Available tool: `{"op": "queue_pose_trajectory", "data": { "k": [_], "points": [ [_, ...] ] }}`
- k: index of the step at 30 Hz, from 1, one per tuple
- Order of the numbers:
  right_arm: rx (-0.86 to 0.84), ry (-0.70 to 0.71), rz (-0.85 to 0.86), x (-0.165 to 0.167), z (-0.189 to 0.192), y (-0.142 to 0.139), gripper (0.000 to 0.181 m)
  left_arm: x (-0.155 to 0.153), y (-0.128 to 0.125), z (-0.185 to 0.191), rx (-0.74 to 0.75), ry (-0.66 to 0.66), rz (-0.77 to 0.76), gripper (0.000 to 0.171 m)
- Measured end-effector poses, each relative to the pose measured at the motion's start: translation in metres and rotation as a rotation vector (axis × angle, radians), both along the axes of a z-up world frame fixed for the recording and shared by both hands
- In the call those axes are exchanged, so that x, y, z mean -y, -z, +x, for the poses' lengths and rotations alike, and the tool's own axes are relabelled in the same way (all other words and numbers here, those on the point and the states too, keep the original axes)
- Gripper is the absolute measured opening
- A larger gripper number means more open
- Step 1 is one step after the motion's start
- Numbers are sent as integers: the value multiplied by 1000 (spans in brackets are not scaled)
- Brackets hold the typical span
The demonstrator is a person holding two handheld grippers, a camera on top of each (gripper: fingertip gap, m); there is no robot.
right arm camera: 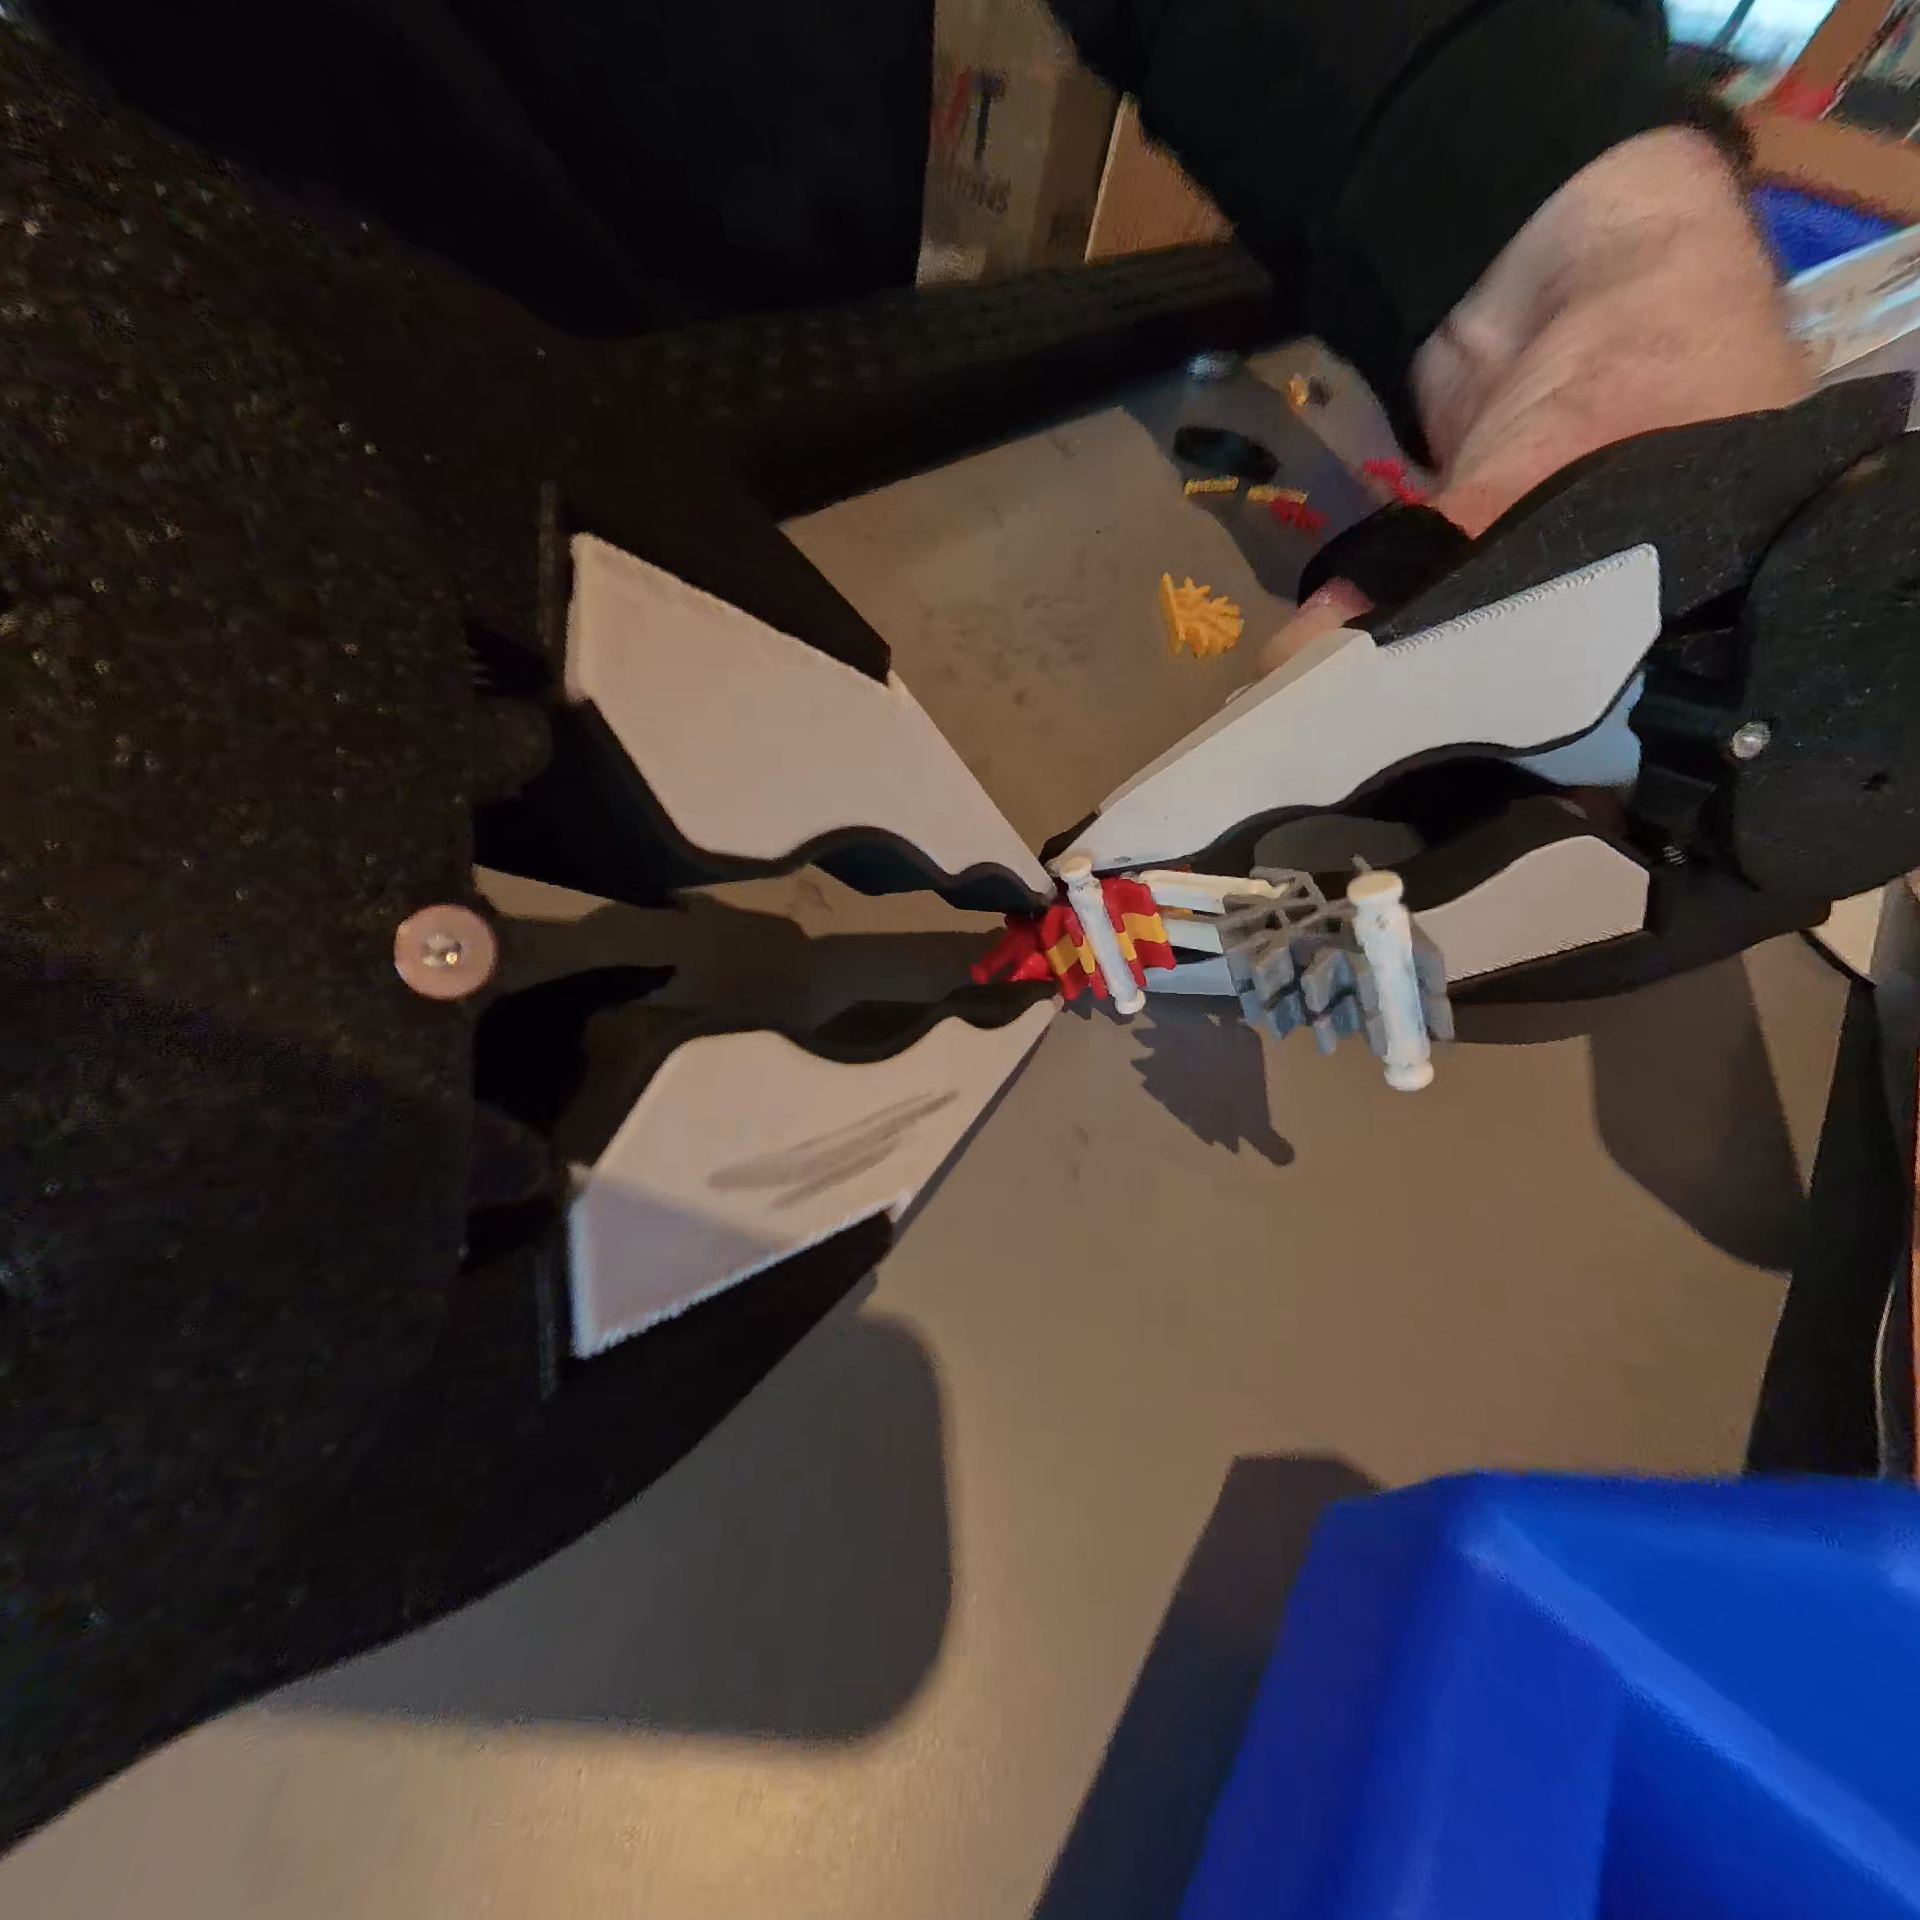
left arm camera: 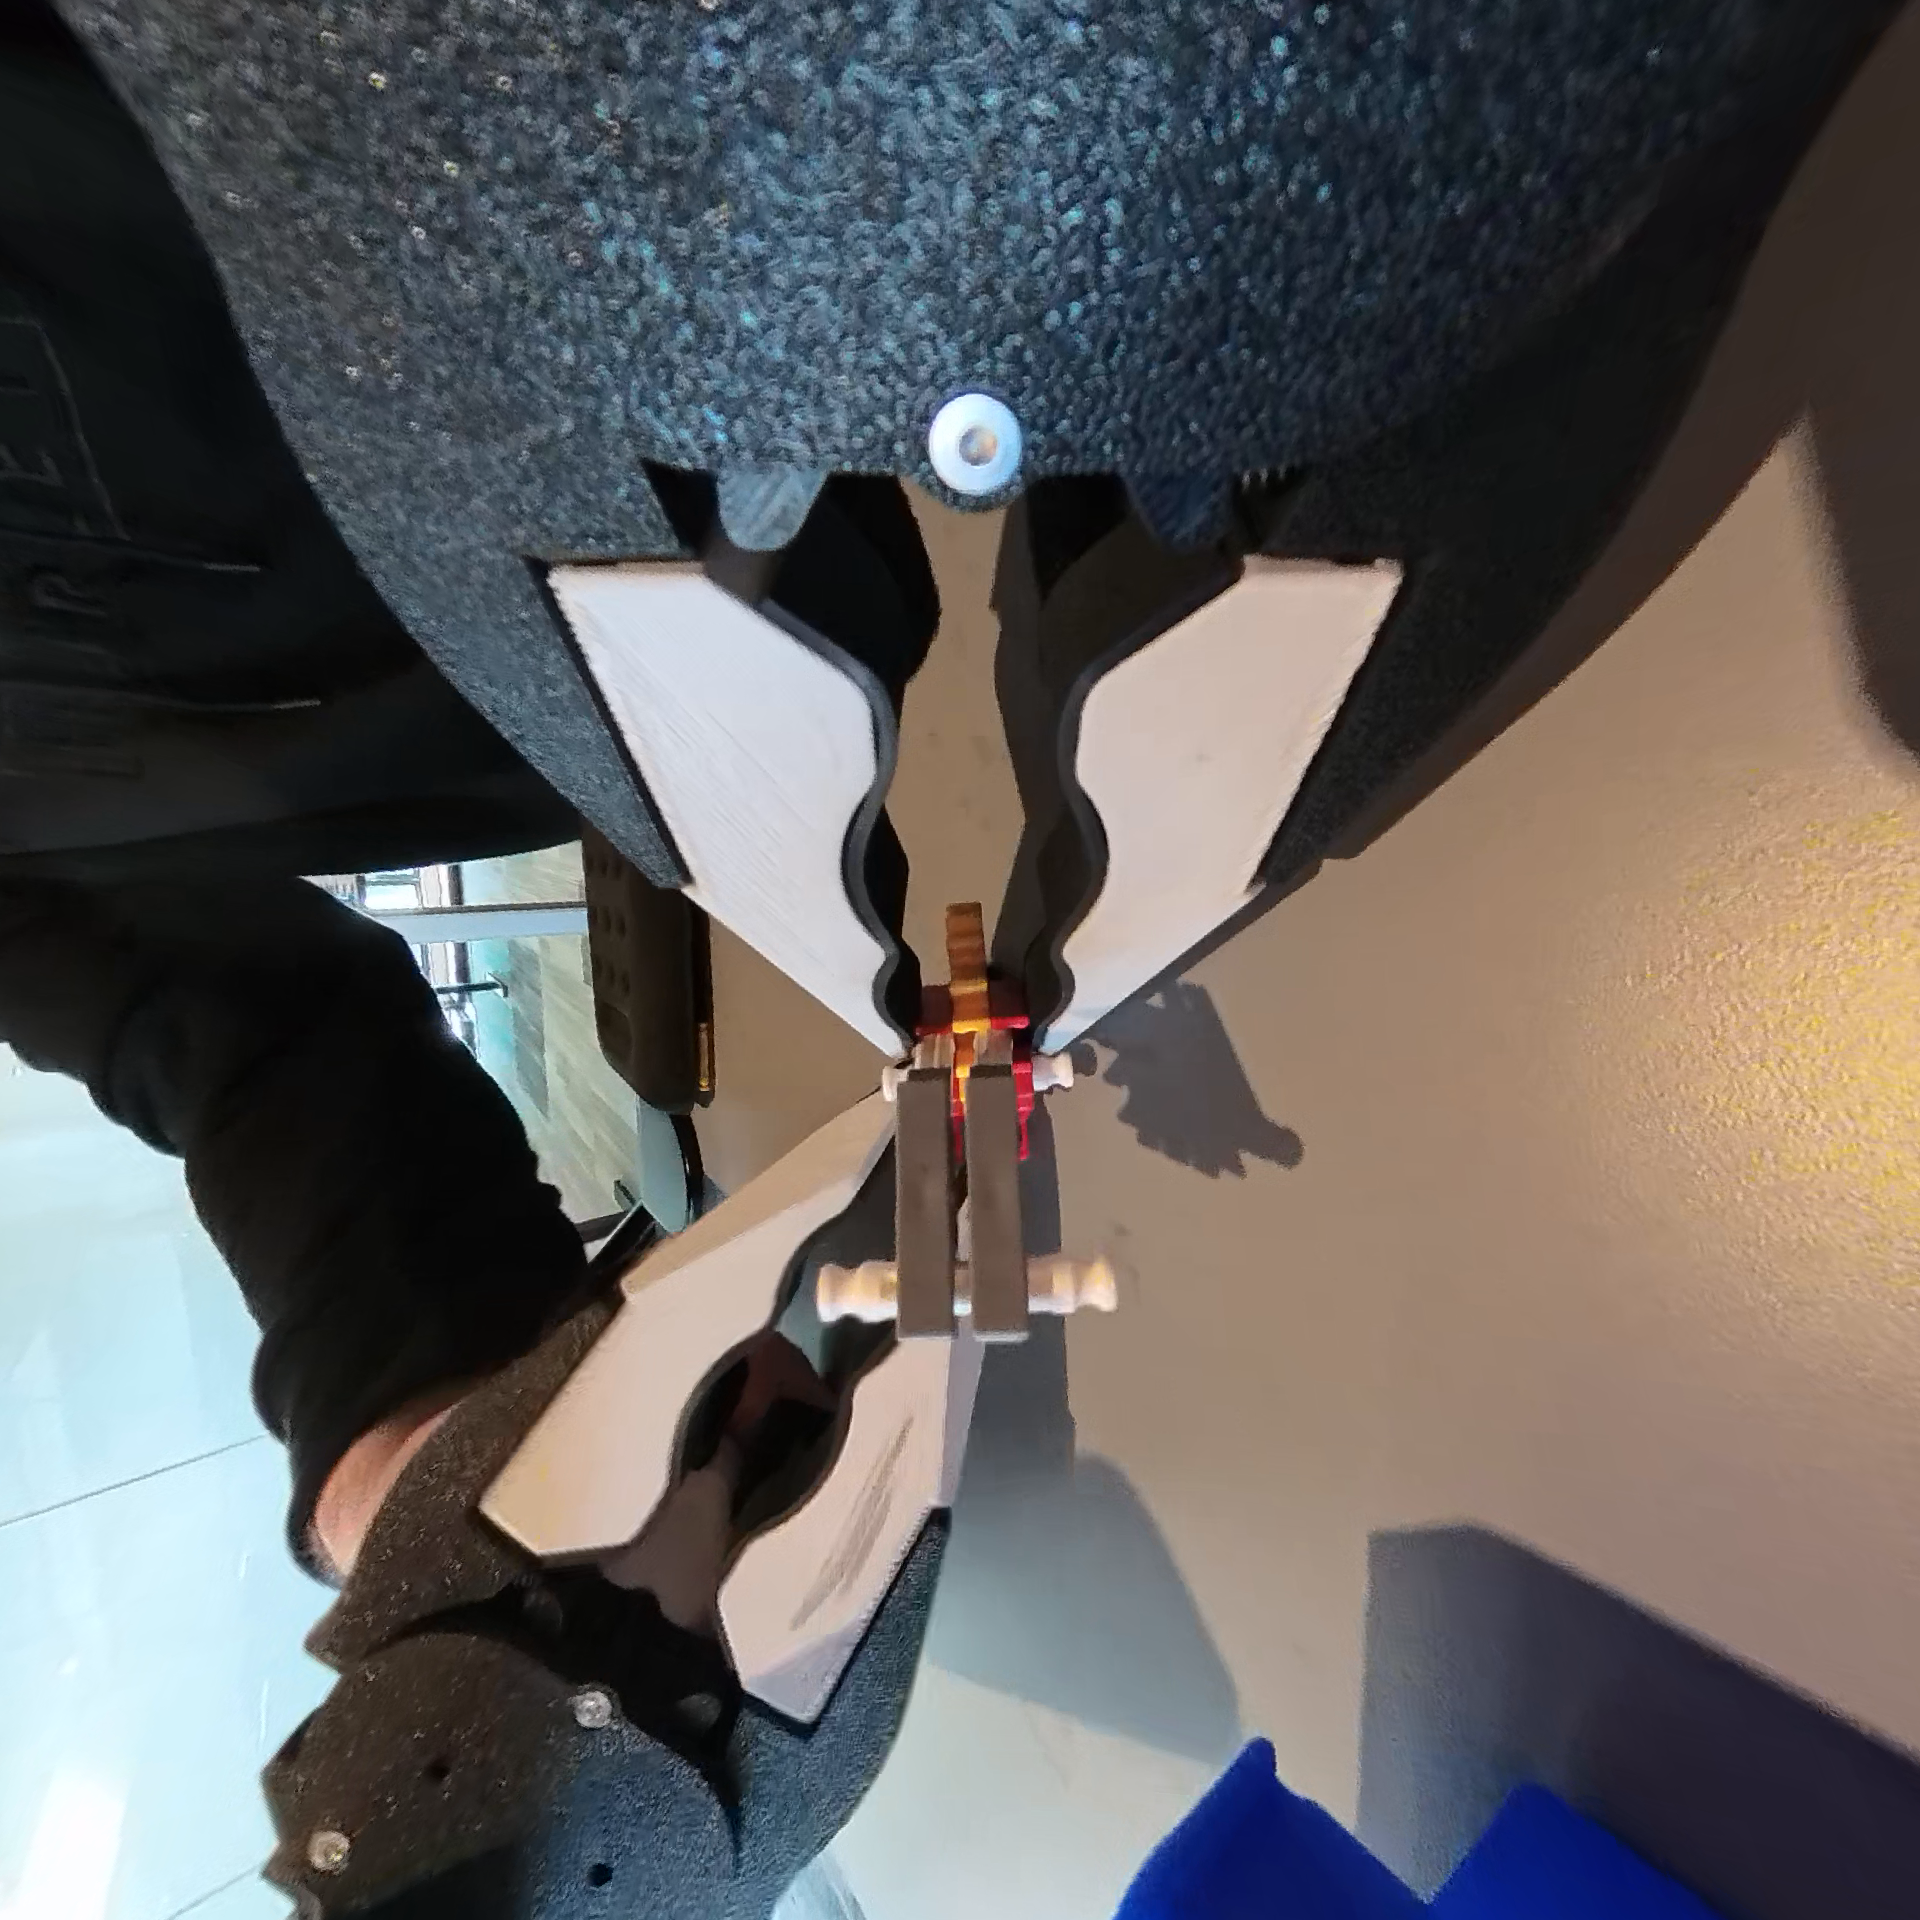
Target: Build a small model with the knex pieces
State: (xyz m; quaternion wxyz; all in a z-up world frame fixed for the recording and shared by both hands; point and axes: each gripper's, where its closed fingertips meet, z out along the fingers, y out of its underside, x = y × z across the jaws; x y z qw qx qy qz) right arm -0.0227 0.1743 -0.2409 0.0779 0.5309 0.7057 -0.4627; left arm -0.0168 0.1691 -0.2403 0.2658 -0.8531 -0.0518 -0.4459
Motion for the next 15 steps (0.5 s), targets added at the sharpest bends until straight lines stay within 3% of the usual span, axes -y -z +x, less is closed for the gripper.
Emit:
{"op": "queue_pose_trajectory", "data": {
  "k": [4, 8, 10, 15],
  "points": [
    [-68, -10, 217, -2, 4, -3, 19, 0, 1, 2, -101, 6, 47, 17],
    [-176, 29, 231, -8, 17, -24, 33, 10, 4, 4, -323, 56, 126, 17],
    [-202, -16, 301, -4, 27, -21, 40, 17, 5, 7, -464, 124, 189, 18],
    [-322, -140, 474, 18, 27, -9, 40, 35, 9, 21, -636, 243, 298, 21]
  ]
}}
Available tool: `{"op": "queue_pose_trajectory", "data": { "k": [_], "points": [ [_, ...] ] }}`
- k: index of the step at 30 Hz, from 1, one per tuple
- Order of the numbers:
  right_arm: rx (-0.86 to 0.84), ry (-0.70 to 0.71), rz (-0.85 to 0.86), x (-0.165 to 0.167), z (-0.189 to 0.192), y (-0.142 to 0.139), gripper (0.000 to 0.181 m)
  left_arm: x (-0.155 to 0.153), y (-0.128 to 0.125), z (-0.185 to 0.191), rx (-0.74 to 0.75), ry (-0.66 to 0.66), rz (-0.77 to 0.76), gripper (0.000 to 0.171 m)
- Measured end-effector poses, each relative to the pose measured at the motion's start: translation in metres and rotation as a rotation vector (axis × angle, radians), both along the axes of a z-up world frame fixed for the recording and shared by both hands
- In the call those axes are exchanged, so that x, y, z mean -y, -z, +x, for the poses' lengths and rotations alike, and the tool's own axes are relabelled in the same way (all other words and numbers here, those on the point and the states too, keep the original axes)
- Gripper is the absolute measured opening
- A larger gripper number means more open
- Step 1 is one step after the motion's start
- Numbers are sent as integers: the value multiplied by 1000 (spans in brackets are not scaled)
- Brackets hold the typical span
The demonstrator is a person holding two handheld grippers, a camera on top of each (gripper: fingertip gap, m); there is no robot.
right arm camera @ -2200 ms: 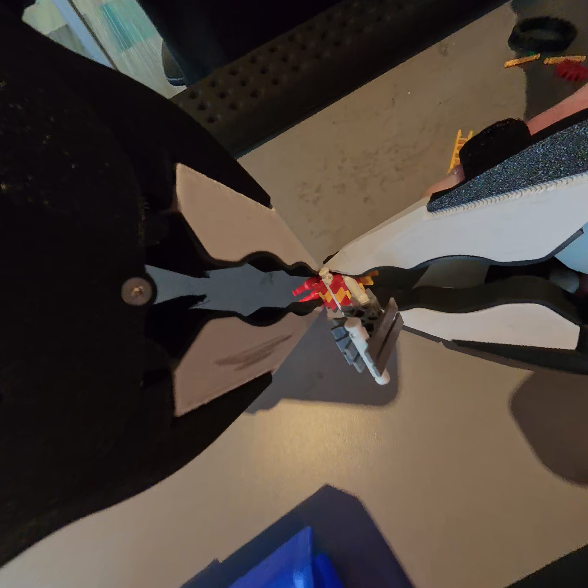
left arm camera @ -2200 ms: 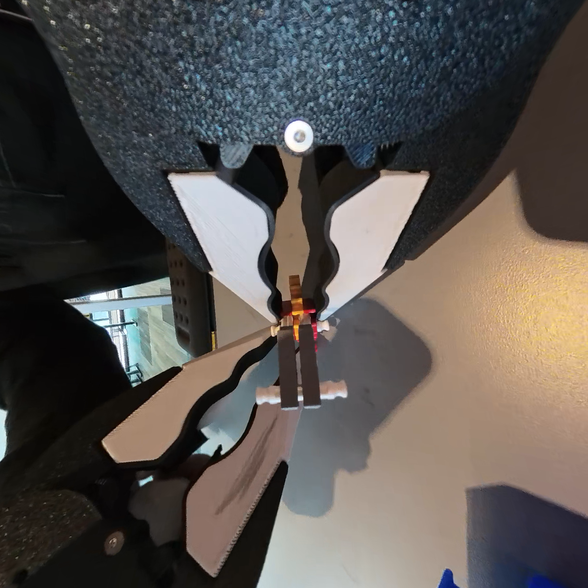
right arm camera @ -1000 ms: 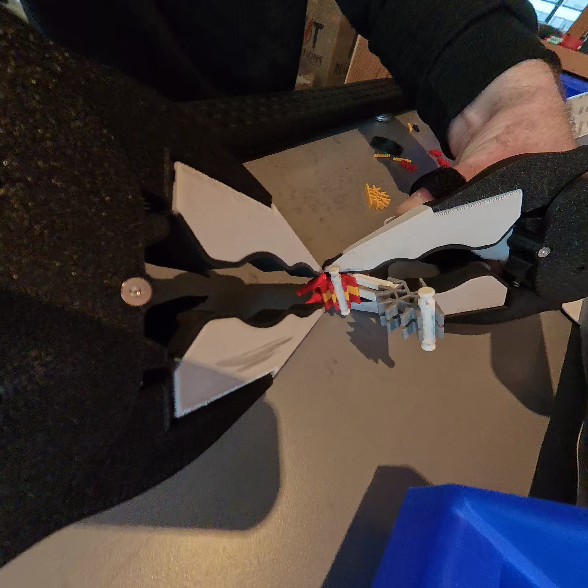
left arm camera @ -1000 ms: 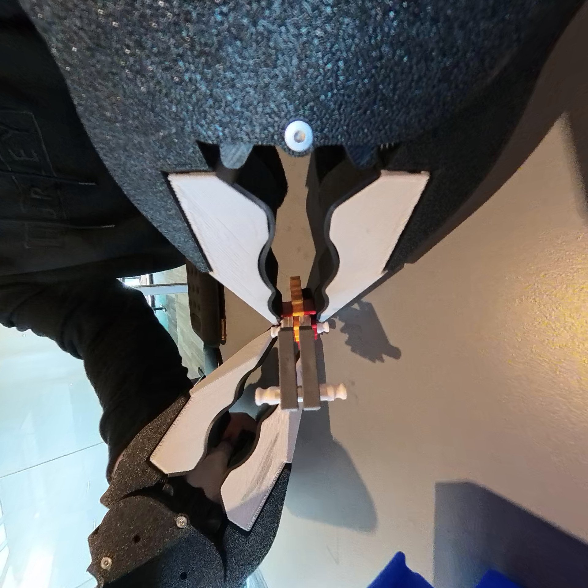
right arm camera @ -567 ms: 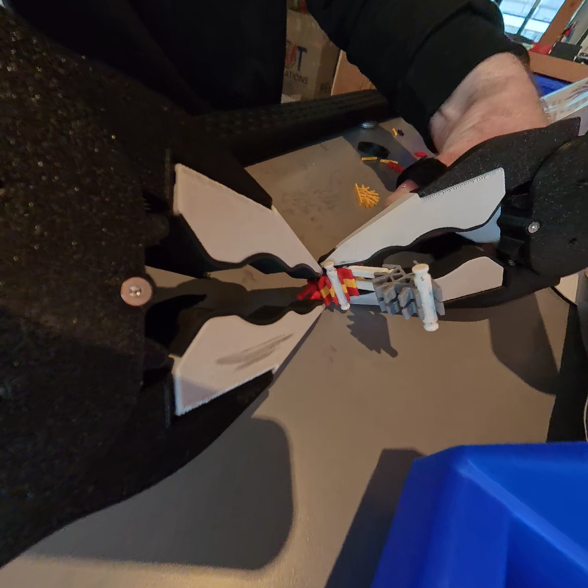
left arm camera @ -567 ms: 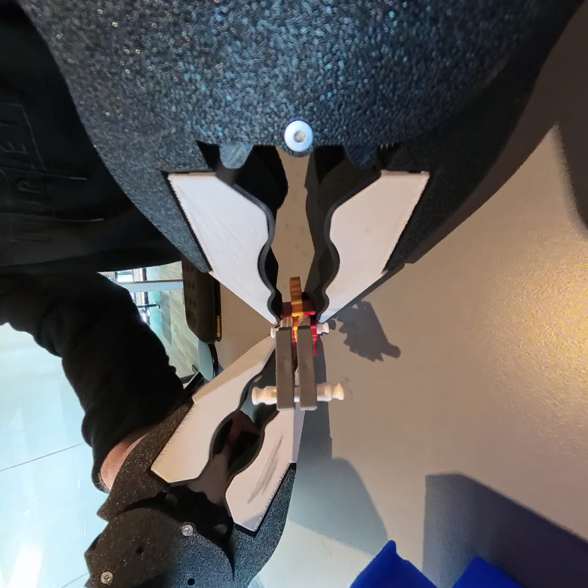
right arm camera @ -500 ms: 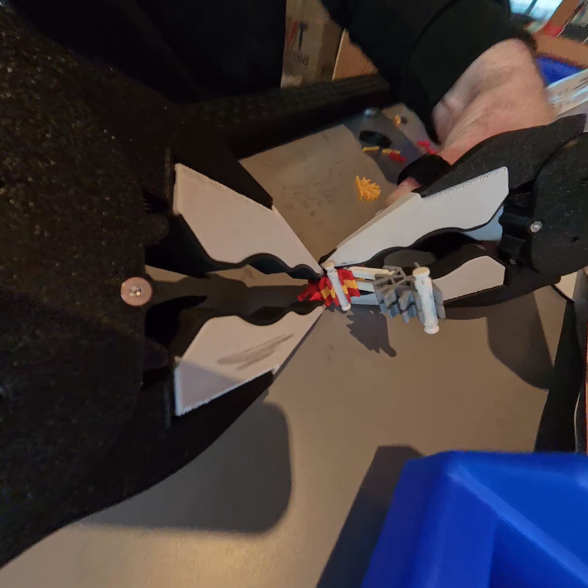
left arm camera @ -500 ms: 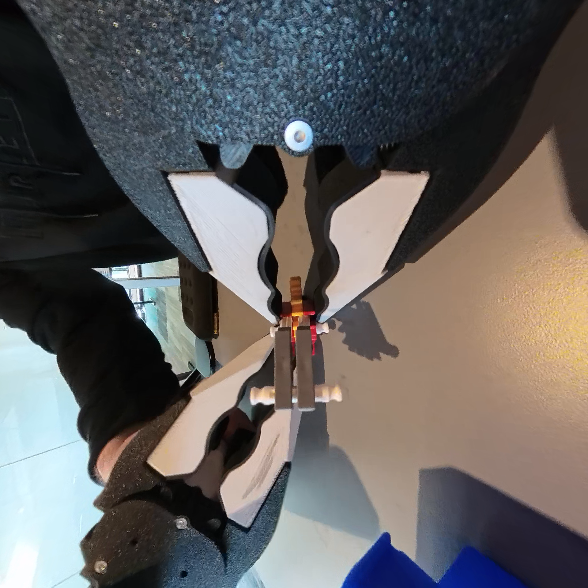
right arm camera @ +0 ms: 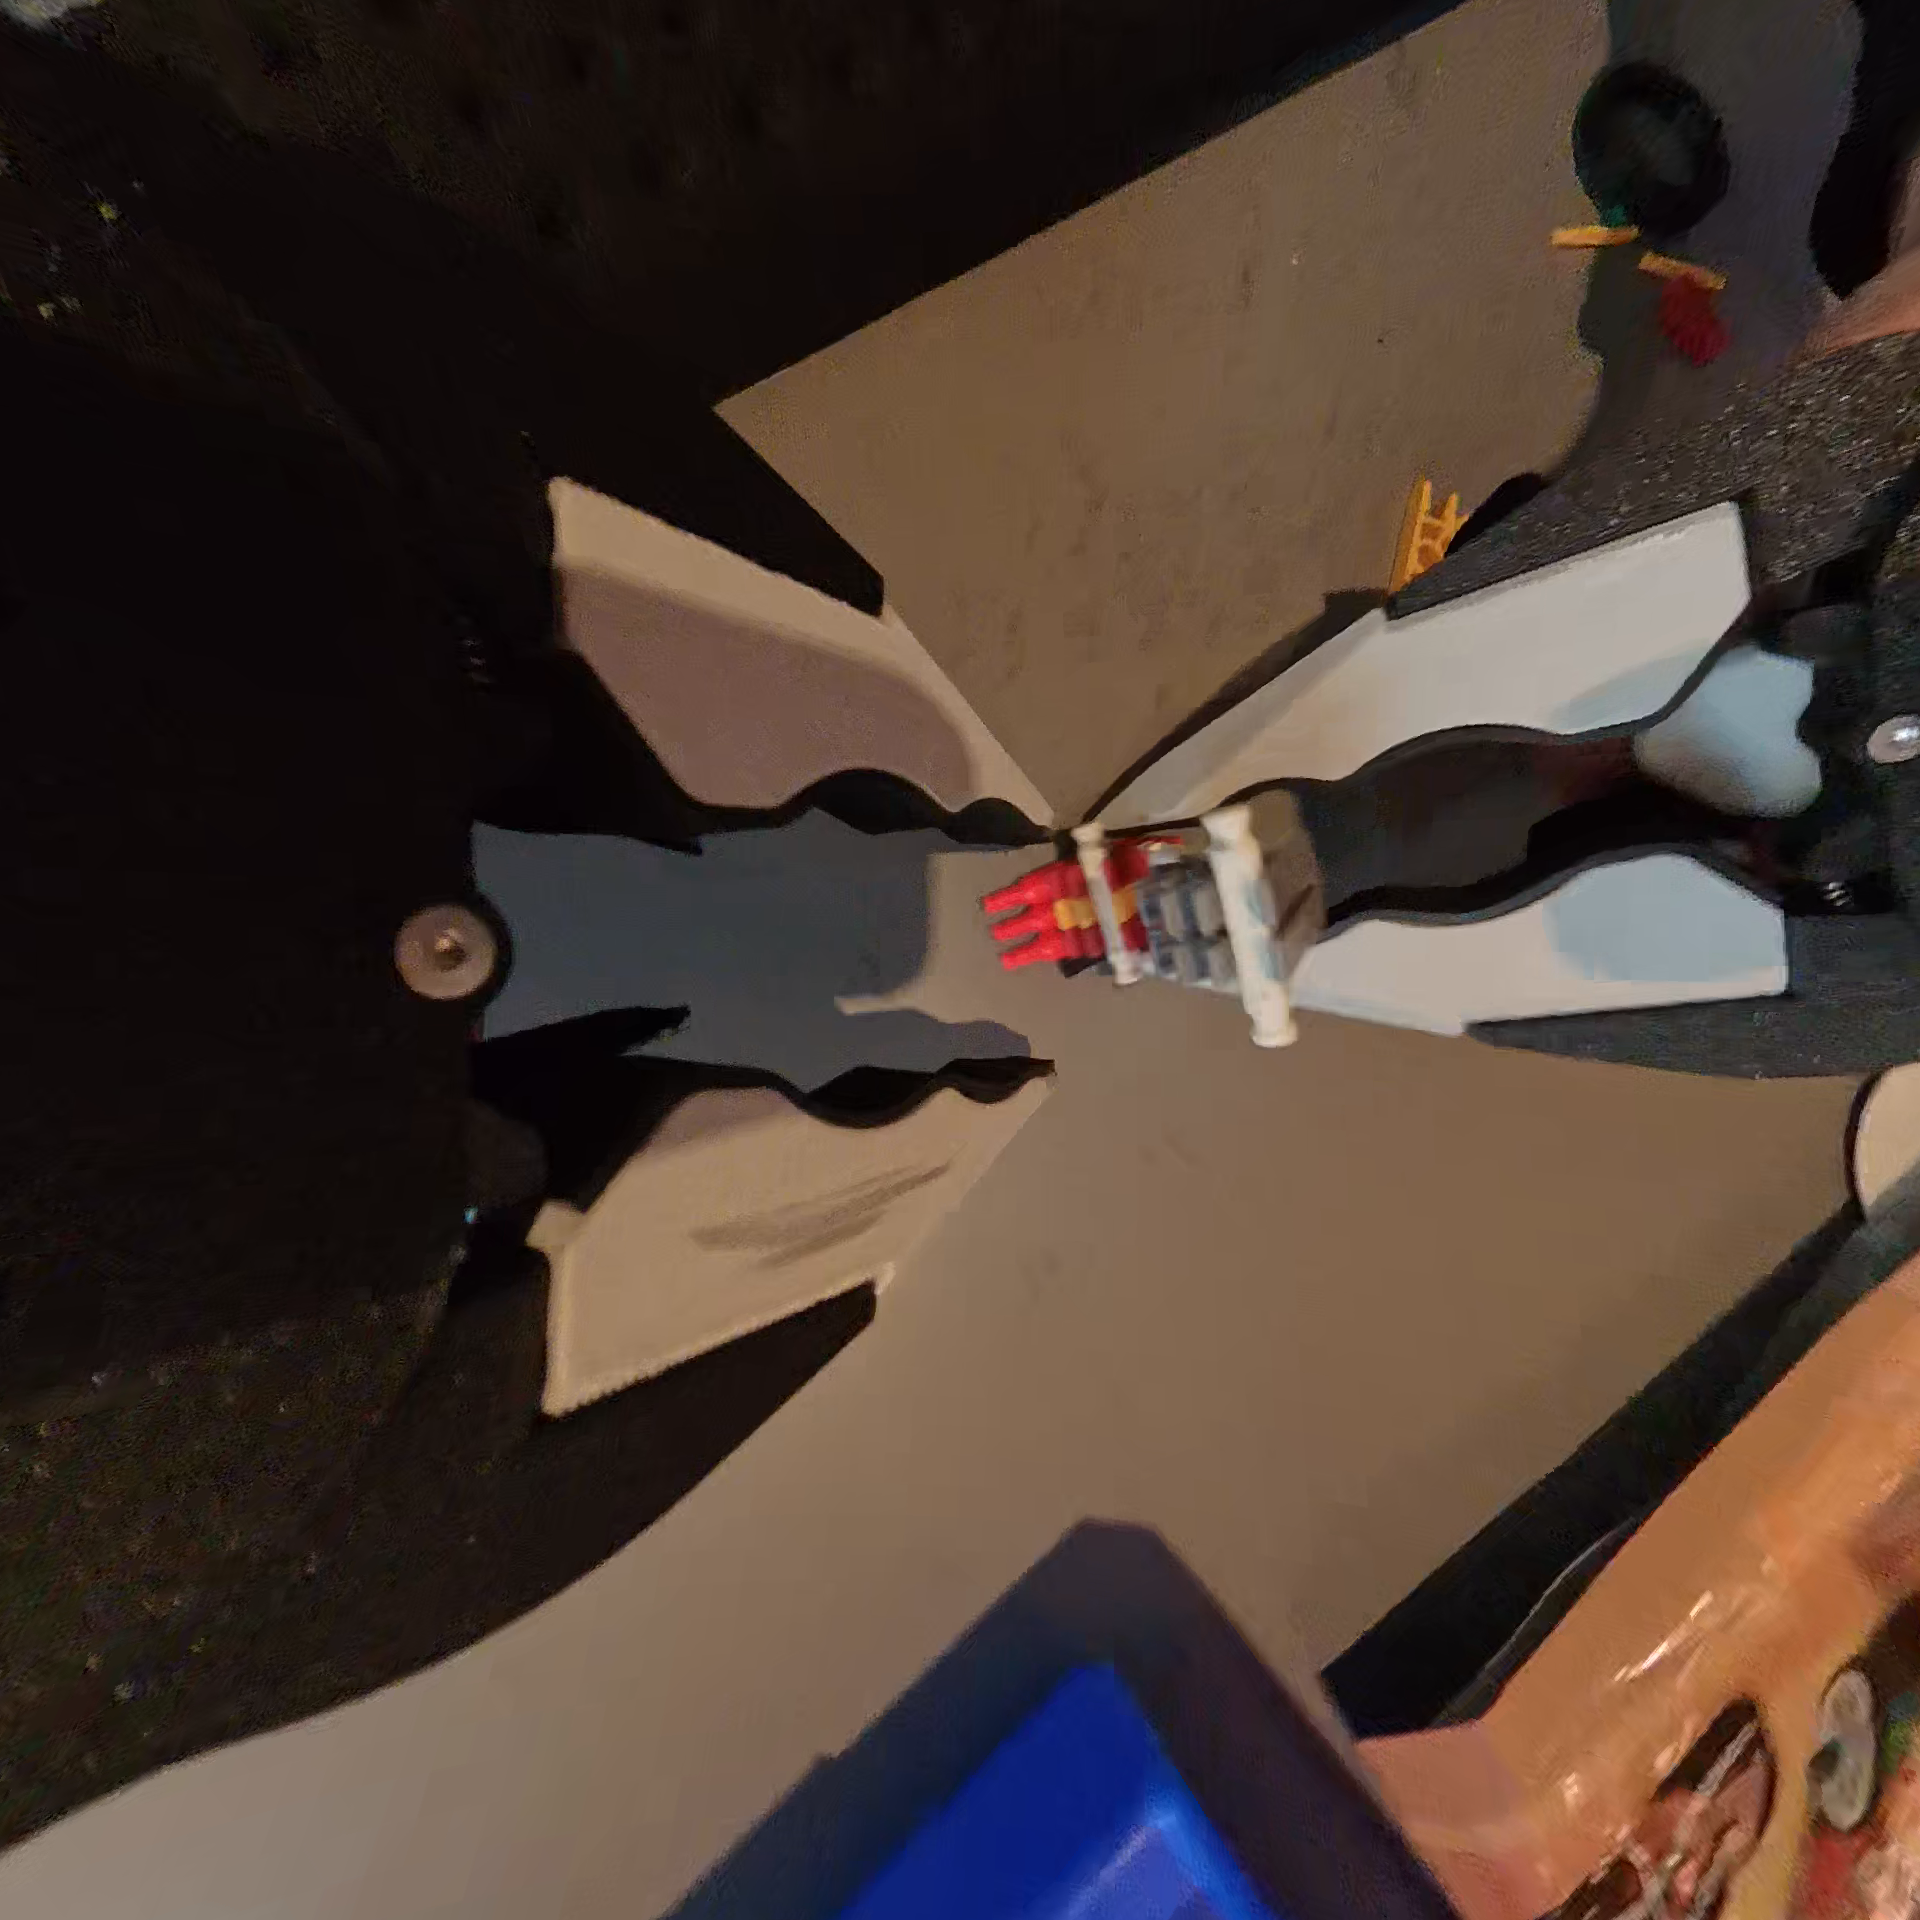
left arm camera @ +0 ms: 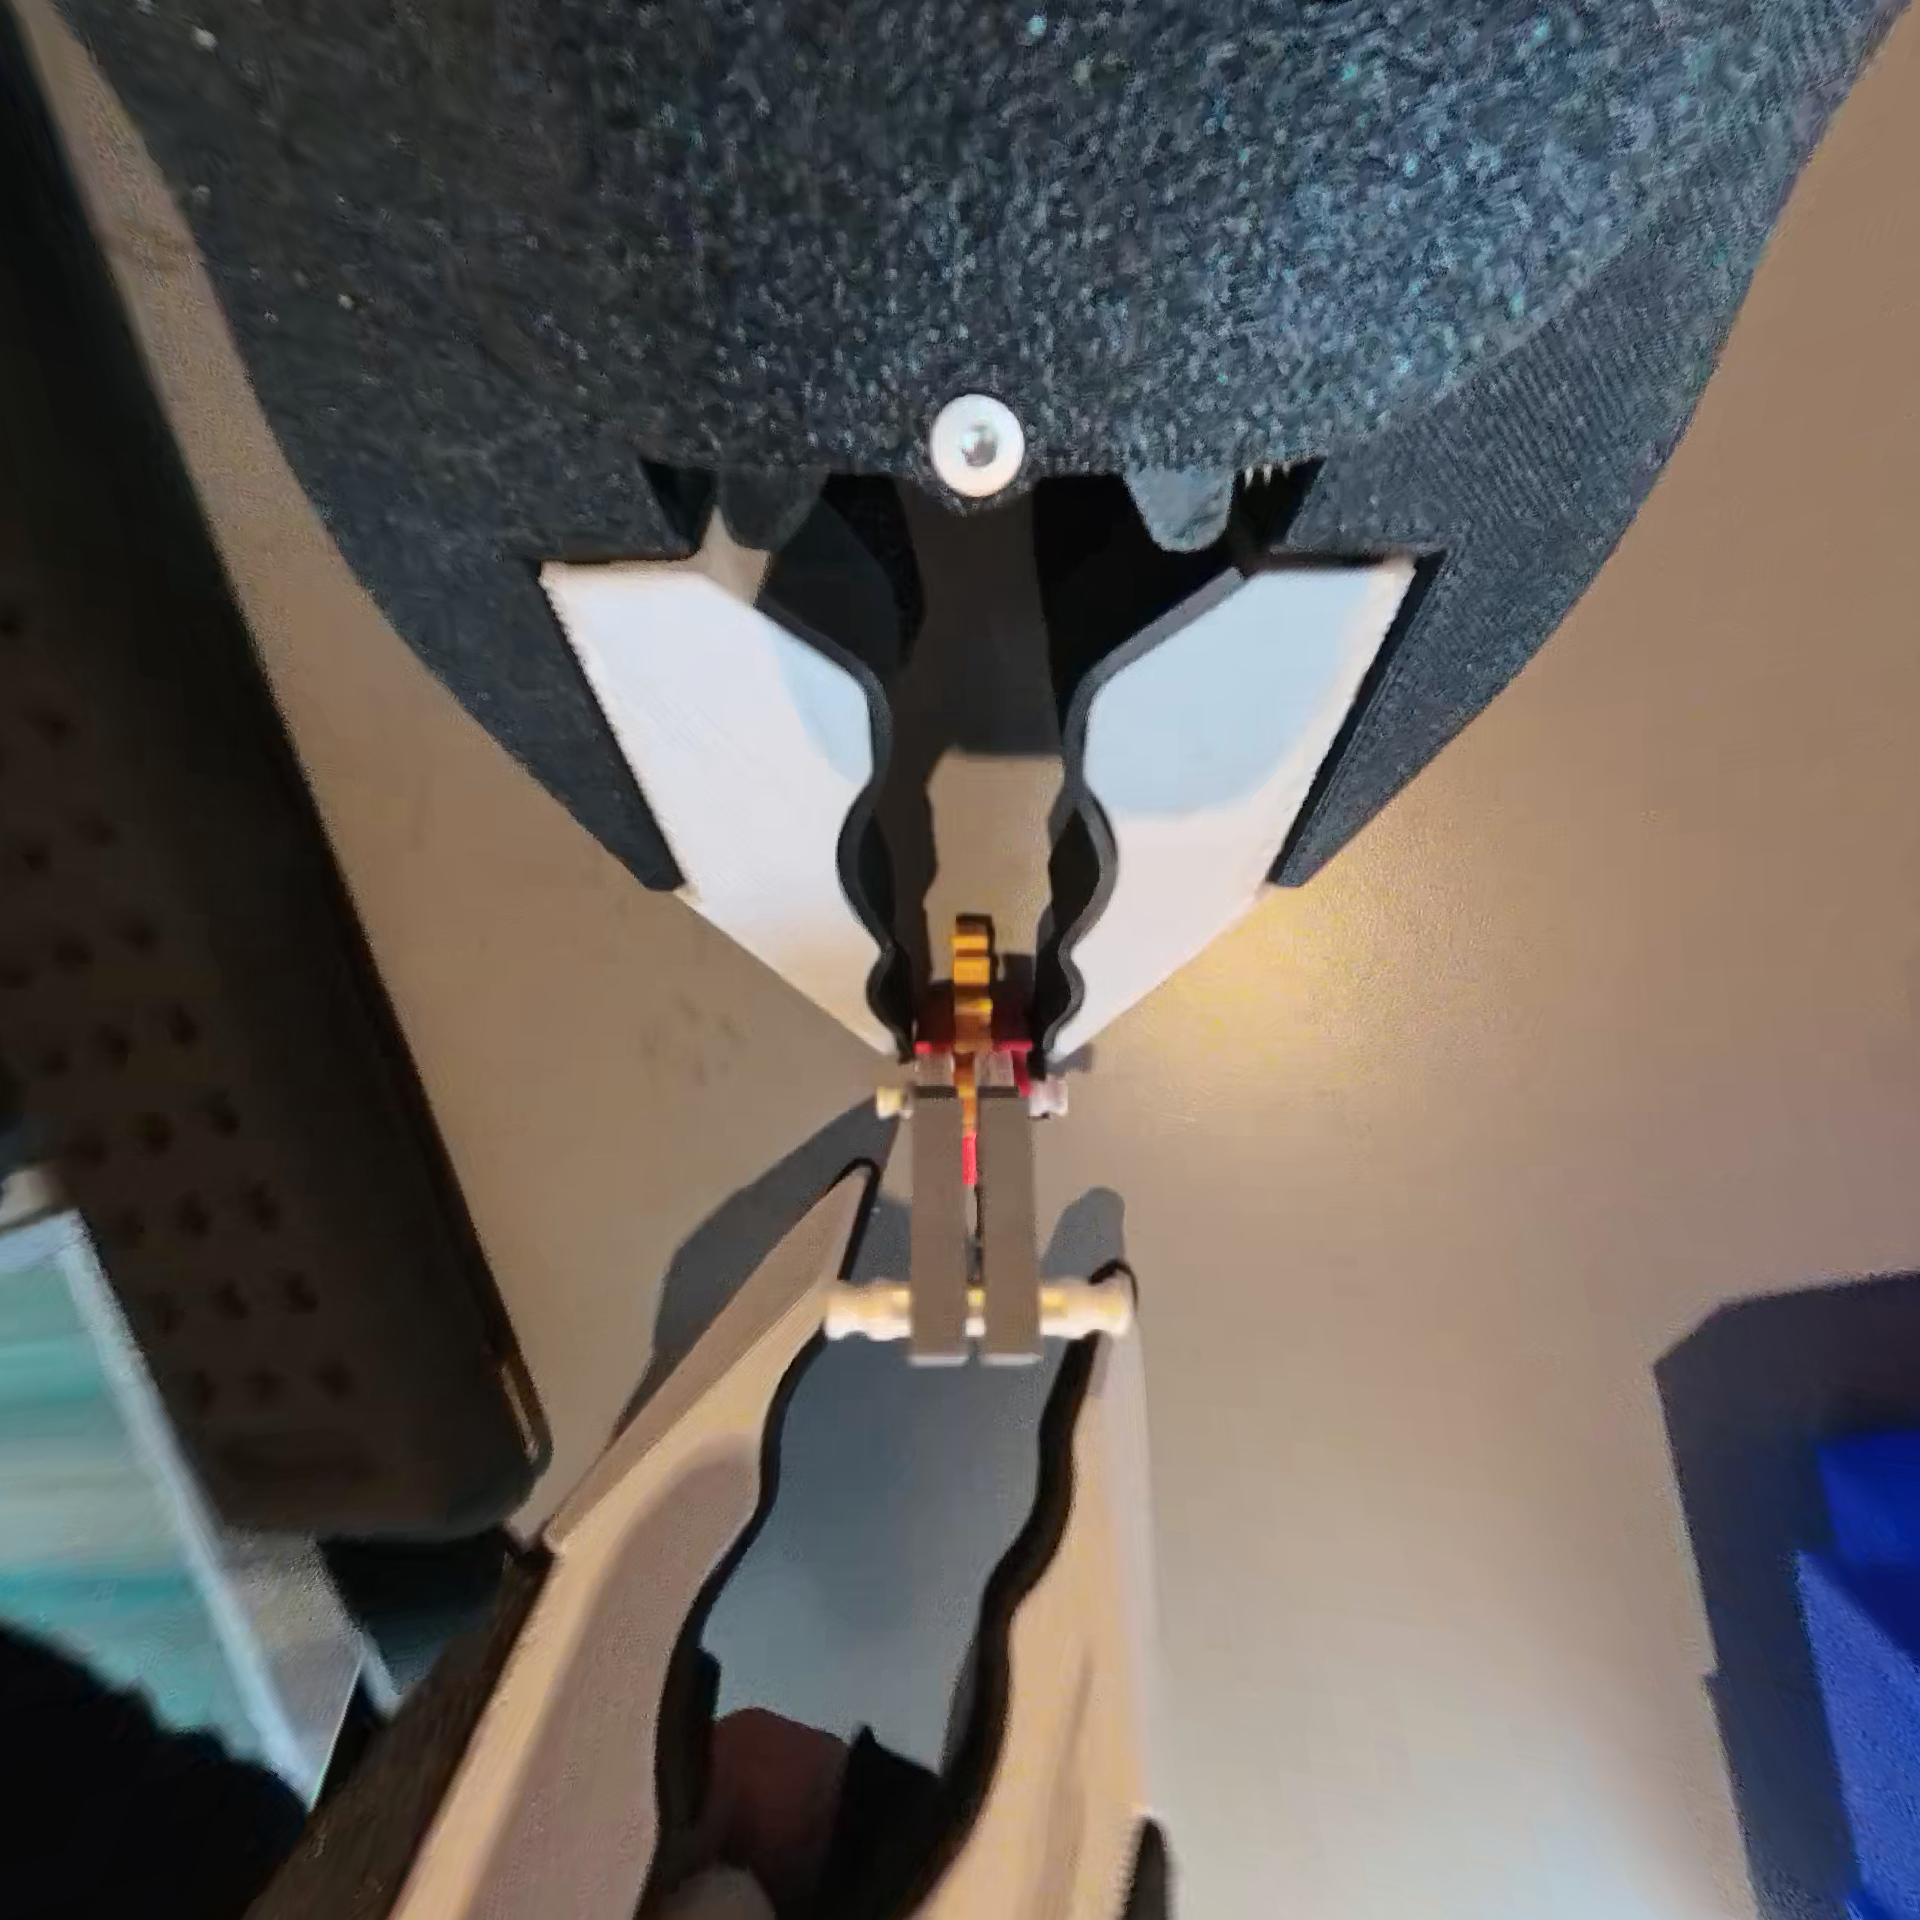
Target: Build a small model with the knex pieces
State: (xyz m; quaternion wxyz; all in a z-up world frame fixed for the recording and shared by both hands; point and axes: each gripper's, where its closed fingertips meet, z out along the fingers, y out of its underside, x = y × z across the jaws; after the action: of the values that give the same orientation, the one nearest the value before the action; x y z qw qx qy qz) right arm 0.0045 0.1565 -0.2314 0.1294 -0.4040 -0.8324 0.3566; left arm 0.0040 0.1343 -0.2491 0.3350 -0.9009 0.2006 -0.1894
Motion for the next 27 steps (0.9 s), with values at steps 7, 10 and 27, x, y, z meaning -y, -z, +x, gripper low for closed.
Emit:
{"op": "queue_pose_trajectory", "data": {
  "k": [7, 10, 27],
  "points": [
    [-21, -136, 74, 26, 0, 10, 33, 4, 2, 2, -95, 46, 66, 23],
    [-8, -145, 79, 27, 2, 11, 33, 5, 2, 3, -99, 43, 62, 23],
    [8, -67, 96, 30, -2, 18, 46, 49, -5, -15, -209, -237, -66, 36]
  ]
}}
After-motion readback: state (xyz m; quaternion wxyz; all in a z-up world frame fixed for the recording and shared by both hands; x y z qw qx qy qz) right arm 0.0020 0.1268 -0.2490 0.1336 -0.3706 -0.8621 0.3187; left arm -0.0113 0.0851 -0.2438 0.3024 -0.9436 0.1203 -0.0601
